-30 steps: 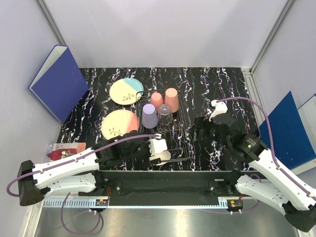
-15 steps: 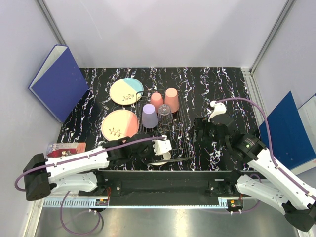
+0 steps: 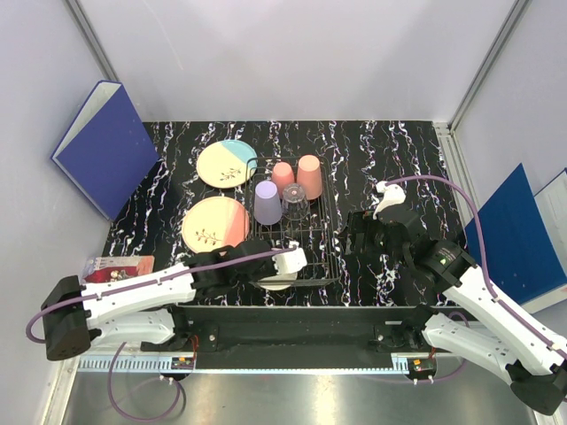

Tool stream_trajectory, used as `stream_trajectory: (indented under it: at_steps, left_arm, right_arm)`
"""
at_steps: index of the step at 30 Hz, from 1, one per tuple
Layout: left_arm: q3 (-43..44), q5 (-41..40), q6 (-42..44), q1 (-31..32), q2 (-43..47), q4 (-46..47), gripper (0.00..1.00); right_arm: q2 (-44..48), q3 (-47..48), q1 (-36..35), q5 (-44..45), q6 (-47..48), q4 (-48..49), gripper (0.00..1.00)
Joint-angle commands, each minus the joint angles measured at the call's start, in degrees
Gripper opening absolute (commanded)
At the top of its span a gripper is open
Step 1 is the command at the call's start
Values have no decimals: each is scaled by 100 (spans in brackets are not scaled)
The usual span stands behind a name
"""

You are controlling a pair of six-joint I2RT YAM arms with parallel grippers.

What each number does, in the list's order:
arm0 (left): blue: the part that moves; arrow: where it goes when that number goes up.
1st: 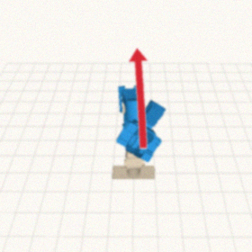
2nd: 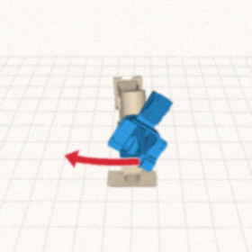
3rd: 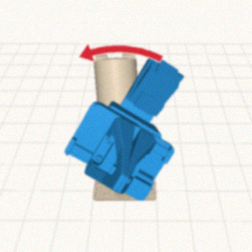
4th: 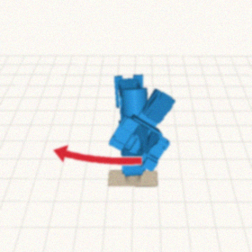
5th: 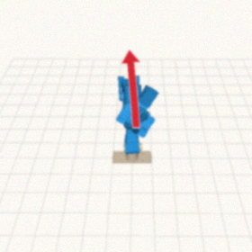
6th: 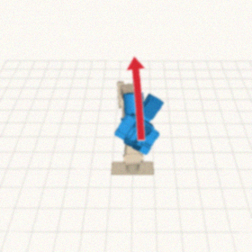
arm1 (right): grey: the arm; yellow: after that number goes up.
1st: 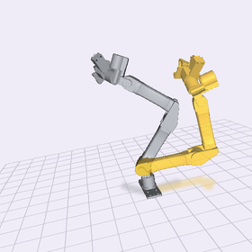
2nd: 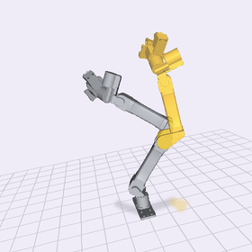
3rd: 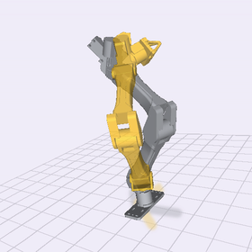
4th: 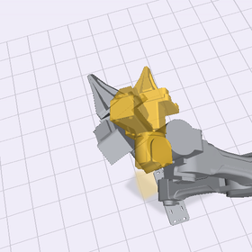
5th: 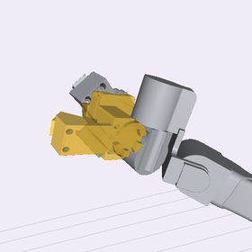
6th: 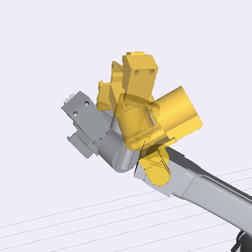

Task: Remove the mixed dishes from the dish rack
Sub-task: Pick up the bowl from the dish rack.

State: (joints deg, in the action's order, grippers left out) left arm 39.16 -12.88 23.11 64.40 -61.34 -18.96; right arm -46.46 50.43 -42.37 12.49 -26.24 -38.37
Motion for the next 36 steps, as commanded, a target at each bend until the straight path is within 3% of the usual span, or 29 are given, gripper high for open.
stream_trajectory:
  at_steps: [1,21,36]
  left_arm:
    - [127,480,-334,2,192,94,0]
    - [426,226,-799,125,378,68,0]
    - [-74,-592,-817,406,263,1105,0]
  right_arm:
    - [31,-34,-52,8,-57,225,95]
    - [93,-174,-43,25,-92,225,95]
    - [-487,-490,-43,-475,-522,602,95]
